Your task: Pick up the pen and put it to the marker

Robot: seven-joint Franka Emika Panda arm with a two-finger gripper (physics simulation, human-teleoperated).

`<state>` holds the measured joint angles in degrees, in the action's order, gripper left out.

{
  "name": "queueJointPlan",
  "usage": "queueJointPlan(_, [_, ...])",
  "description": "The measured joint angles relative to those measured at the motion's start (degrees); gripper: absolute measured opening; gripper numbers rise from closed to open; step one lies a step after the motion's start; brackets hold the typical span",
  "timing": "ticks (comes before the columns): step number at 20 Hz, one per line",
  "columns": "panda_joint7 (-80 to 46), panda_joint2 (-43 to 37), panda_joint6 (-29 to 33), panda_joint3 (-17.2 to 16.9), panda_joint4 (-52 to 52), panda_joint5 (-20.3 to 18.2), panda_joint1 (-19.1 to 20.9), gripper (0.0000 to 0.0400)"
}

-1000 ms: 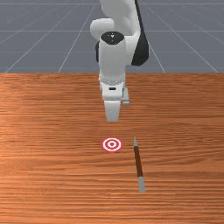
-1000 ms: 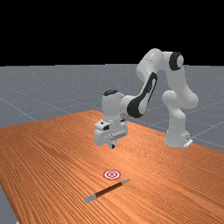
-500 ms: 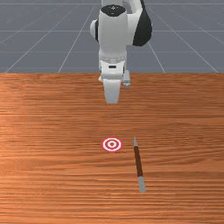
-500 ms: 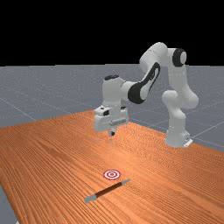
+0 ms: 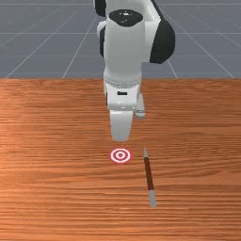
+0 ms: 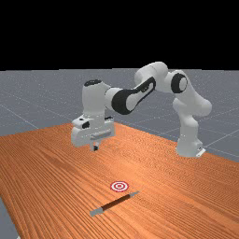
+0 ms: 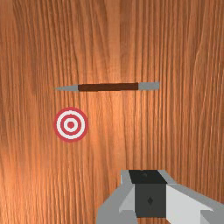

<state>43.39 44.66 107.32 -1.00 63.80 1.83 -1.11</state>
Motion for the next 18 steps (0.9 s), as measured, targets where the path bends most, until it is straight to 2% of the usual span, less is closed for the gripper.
queueJointPlan(3, [0.97, -1.15, 2.39, 0.59, 2.77, -1.13, 0.88, 0.0])
queueJointPlan(6, [-4.39, -0.27, 0.47, -0.02, 0.9, -1.57, -0.29, 0.0])
queueJointPlan(9, [-16.72, 1.02, -0.7, -0.78, -1.39, -2.27, -4.33, 0.0])
queueJointPlan(12, [-23.68, 4.4, -3.36, -0.18, -7.41, -2.08, -9.12, 0.0])
queueJointPlan(15, [-25.82, 8.73, -6.69, 0.68, -15.09, -1.62, -12.52, 0.0])
queueJointPlan(18, [-22.98, 10.82, -8.21, 1.51, -18.64, -1.01, -13.82, 0.0])
